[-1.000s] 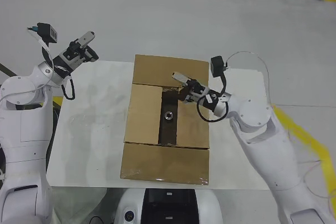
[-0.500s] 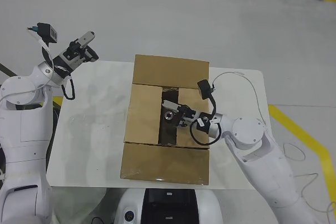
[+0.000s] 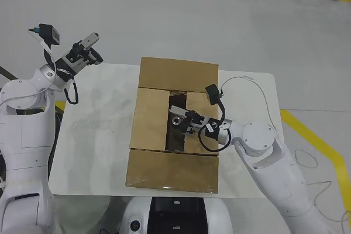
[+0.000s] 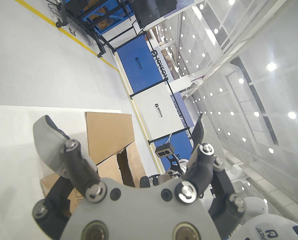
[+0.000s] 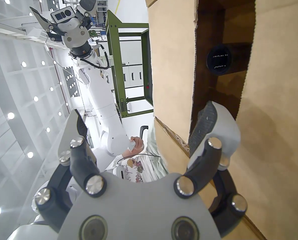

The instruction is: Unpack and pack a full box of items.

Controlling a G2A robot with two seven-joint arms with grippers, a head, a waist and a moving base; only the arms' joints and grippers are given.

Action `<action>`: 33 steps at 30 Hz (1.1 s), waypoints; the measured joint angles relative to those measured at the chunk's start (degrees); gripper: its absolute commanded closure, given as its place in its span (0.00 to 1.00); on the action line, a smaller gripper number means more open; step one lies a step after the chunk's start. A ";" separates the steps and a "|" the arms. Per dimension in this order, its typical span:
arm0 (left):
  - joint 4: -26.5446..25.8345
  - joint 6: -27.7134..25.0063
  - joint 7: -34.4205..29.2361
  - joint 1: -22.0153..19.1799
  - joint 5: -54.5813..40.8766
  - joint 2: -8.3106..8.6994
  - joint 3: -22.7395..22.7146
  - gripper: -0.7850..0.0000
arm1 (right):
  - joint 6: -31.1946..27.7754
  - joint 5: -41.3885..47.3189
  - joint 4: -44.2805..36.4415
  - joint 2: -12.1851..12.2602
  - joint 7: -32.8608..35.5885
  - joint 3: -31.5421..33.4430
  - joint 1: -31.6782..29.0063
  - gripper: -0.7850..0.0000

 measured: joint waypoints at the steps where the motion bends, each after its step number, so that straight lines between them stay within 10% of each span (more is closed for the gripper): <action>1: 0.00 0.00 0.00 0.00 0.00 0.00 0.00 0.00 | 0.00 0.00 0.00 0.00 0.00 0.00 0.00 0.00; 18: -0.56 1.24 -0.93 0.53 0.22 0.19 0.13 0.00 | -0.07 1.84 0.61 -0.12 0.86 -0.60 0.32 0.00; 33: 10.97 -4.54 -34.99 -6.59 -13.73 1.80 3.42 0.00 | 0.08 -0.67 -2.34 -0.05 -0.96 -3.62 -1.51 0.00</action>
